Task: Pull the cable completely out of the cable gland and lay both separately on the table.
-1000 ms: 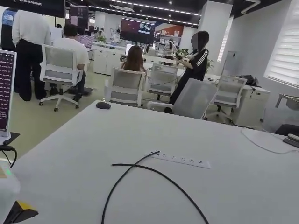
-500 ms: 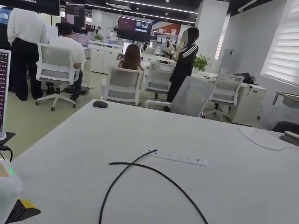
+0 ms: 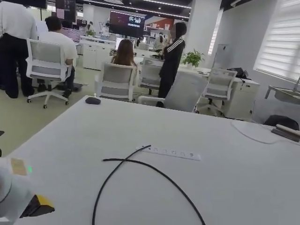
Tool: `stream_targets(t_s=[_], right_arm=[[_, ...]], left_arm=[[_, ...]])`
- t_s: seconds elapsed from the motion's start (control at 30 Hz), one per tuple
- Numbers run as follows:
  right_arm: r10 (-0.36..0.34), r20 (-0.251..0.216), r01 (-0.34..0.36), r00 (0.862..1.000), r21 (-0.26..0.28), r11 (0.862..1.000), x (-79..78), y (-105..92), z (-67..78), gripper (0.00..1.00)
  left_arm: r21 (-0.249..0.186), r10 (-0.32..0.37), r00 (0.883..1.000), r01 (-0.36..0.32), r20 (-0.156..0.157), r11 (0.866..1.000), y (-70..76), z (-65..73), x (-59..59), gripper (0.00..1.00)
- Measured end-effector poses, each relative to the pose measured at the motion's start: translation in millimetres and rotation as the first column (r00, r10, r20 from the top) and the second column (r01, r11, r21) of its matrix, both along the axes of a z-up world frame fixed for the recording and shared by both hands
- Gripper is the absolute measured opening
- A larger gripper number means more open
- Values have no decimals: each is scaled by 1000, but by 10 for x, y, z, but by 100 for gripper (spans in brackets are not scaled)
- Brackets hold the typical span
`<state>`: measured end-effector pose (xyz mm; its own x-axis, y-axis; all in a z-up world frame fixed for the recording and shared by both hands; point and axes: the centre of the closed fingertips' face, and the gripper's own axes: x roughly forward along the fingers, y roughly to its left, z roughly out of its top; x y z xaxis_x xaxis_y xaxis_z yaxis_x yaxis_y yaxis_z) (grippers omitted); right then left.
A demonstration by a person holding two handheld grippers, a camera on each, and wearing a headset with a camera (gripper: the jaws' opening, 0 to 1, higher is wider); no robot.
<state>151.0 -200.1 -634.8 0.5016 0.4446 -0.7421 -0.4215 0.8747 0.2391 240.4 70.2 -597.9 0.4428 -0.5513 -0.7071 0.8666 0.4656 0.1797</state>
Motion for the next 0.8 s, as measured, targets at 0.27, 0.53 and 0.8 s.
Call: stream_targets(t_s=[0.27, 0.53, 0.8], right_arm=[[-5, 11, 5, 1000, 20, 1000, -38, 47, 27, 40], [-16, 15, 16, 1000, 30, 999, -99, 21, 42, 39], [-9, 10, 9, 1000, 42, 999, -148, 66, 37, 37]], left_arm=[[38, -212, 977, 213, -35, 976, -504, -80, -32, 40], [63, -342, 935, 349, -96, 935, -811, -265, -134, 39], [49, -399, 901, 412, -168, 910, -995, -482, -162, 37]])
